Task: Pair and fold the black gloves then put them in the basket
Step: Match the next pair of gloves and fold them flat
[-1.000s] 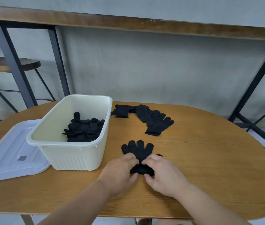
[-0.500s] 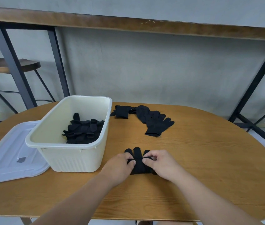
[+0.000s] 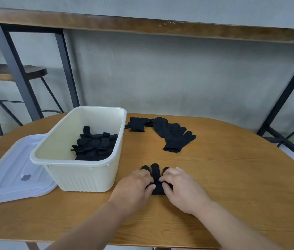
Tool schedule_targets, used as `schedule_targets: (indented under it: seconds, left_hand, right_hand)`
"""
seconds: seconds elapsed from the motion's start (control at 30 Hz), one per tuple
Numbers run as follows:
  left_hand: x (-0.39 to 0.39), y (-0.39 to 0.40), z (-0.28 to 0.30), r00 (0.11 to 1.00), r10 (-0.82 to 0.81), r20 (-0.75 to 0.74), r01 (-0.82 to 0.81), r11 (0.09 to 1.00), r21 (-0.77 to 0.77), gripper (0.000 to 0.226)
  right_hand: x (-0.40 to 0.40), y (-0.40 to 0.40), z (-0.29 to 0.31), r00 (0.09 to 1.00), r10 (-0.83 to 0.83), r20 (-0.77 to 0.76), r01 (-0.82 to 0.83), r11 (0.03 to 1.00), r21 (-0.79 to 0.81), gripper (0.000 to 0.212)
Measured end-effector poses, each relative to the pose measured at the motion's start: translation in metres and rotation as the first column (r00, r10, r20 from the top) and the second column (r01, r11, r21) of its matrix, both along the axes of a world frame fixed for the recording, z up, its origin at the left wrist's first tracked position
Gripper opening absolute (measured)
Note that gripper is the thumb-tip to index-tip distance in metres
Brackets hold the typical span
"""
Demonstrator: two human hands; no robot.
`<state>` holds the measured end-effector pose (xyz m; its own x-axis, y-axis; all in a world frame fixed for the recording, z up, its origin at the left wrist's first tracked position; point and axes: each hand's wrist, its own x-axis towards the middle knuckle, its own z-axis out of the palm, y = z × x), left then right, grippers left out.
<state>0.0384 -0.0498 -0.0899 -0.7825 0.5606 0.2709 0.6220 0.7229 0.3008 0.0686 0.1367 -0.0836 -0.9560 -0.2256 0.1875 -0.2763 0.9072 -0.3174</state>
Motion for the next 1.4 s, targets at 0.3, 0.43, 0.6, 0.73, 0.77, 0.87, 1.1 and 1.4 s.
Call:
schedule_targets:
  seconds: [0.3,0.43,0.6,0.73,0.77,0.87,1.1,1.4]
  left_hand:
    - [0.006,-0.004,0.002,0.999,0.021,0.042,-0.022,1.000,0.022,0.032]
    - [0.001,-0.003,0.010,0.931,0.089,0.355,-0.150,0.978,0.146,0.021]
    - [-0.014,0.007,0.007,0.954,0.180,0.241,-0.197,0.979,0.049,0.031]
    - [-0.021,0.012,0.007,0.987,0.160,0.019,-0.160,0.987,-0.002,0.027]
    - [-0.023,0.013,0.006,0.994,0.097,-0.049,-0.099,0.994,-0.046,0.023]
    - [-0.022,0.011,-0.003,0.994,-0.036,-0.102,0.027,0.995,-0.092,0.026]
    - [-0.010,-0.003,-0.010,0.997,-0.074,0.016,0.074,0.997,-0.022,0.039]
    - [-0.007,0.023,0.043,0.999,0.022,-0.042,-0.040,0.861,-0.508,0.016]
  right_hand:
    - [0.009,-0.002,0.009,0.998,0.033,0.047,-0.037,0.995,0.094,0.039]
    - [0.001,-0.002,0.021,0.940,-0.082,0.331,0.160,0.963,-0.216,0.025]
    - [-0.020,0.000,0.021,0.885,-0.162,0.437,0.313,0.901,-0.299,0.020]
    - [-0.032,0.000,0.009,0.928,-0.258,0.267,0.322,0.918,-0.230,0.013]
    - [-0.033,0.000,0.006,0.952,-0.254,0.174,0.287,0.936,-0.203,0.010]
    - [-0.027,-0.002,0.002,0.992,-0.121,-0.017,0.120,0.989,-0.083,0.015]
    - [-0.009,0.004,-0.007,0.999,0.048,-0.008,-0.048,0.999,-0.013,0.045]
    - [-0.021,0.008,0.021,0.994,0.020,0.110,-0.039,0.983,0.177,0.024]
